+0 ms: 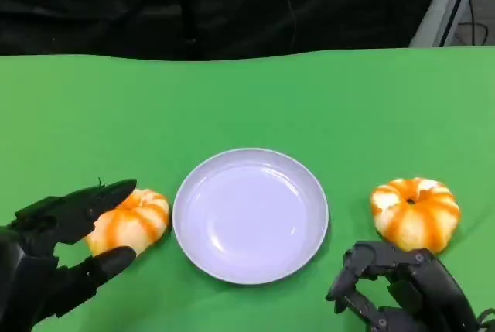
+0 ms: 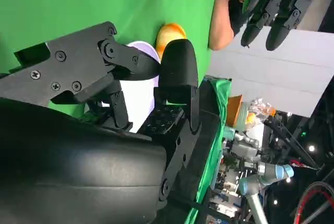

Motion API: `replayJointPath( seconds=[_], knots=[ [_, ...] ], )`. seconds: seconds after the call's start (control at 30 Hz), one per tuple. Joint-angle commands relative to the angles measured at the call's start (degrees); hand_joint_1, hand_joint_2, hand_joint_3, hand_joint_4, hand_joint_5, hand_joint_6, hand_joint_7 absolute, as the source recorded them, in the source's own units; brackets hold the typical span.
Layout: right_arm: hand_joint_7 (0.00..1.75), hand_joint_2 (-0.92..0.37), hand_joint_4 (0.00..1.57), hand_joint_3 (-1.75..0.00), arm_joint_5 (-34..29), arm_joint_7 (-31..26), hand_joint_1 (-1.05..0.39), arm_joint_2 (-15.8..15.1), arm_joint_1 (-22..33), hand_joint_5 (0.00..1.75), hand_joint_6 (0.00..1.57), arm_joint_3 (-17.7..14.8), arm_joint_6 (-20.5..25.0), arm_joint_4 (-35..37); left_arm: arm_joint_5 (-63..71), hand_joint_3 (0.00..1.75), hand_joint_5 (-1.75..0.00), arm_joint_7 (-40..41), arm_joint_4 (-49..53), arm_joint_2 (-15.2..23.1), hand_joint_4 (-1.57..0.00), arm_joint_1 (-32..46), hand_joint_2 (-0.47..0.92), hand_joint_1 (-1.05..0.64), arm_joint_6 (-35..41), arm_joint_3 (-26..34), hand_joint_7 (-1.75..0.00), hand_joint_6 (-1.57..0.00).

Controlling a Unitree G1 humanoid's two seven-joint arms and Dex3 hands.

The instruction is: Grasp the bread from the table and place it into the plate.

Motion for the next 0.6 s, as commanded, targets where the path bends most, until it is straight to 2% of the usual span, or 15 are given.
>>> replayJointPath(
  seconds=[0.03,0.6],
  knots=[
    [1.10,-0.70,0.74,-0.77,0.86,0.18,-0.09,-0.49,-0.21,1.51,0.84,-0.62,-0.49,0.20,0.08,0.00,-0.02,1.52,-0.68,1.68,-0.79,0.15,0.91,-0.39,0.66,-0.46,0.00,-0.72],
    [1.12,-0.68,0.75,-0.82,1.80,0.93,-0.08,-0.43,-0.11,1.52,0.84,-0.91,0.28,-0.22,3.38,0.02,0.00,4.82,-0.86,4.39,-0.77,-0.38,0.92,-0.42,4.11,-2.40,0.00,-0.70]
  ],
)
